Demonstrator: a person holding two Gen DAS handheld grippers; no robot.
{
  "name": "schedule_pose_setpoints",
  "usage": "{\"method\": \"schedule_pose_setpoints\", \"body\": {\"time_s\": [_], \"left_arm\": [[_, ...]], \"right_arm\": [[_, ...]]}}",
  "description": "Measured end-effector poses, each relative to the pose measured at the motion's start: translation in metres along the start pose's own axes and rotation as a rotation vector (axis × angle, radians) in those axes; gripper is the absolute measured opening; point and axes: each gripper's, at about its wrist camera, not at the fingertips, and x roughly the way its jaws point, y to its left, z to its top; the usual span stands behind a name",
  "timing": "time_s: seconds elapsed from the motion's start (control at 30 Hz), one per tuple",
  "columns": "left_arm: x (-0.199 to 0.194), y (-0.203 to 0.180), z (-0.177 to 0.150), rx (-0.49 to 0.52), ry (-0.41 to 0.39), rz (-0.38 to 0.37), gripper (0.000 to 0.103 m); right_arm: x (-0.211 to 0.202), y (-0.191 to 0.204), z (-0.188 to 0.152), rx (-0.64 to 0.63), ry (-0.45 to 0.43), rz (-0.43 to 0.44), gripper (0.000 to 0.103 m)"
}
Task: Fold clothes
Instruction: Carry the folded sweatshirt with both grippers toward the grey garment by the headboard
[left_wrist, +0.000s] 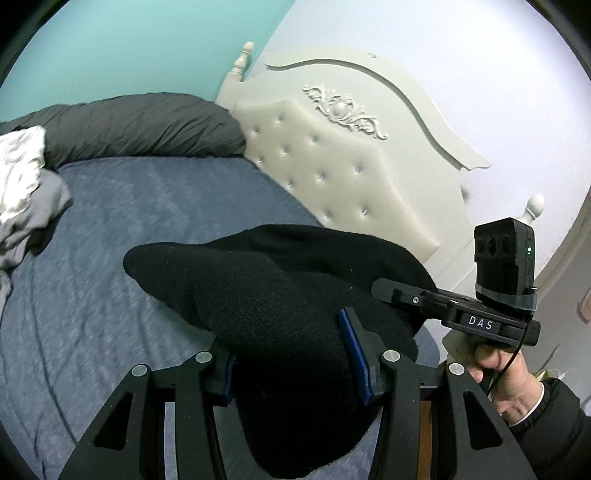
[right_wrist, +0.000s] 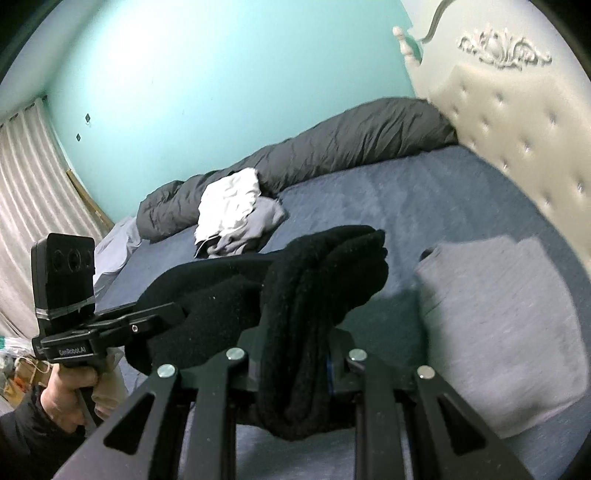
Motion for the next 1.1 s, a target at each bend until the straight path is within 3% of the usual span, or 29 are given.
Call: {"method": "schedule_pose_setpoints", "body": {"time_s": [0.33,0.6,0.9,1.1], "left_arm": [[0.066,-0.053,0.031,0.053,-0.019,-0.033,0.051],[0.121,-0.088,0.037,0.081,-0.037,-0.048,0.051],[0.172,-0.118,0.025,0.091,-0.053,-0.03,0.051],[0.213,-0.115,-0.005,0.027,0.011,-0.024,0.051]], "right_arm": [[-0.033,-0.063,0.028,-0.023,-0.044,-0.059,0.02],[-0.055,-0.116,0.035,-0.019,-0.089,-0.115,0.02],[-0.063,-0.169,0.027,-0.022,-0.095,-0.17,0.02],[-0.045,-0.207,0.001,0.032,-0.027,-0.211,0.02]]}}
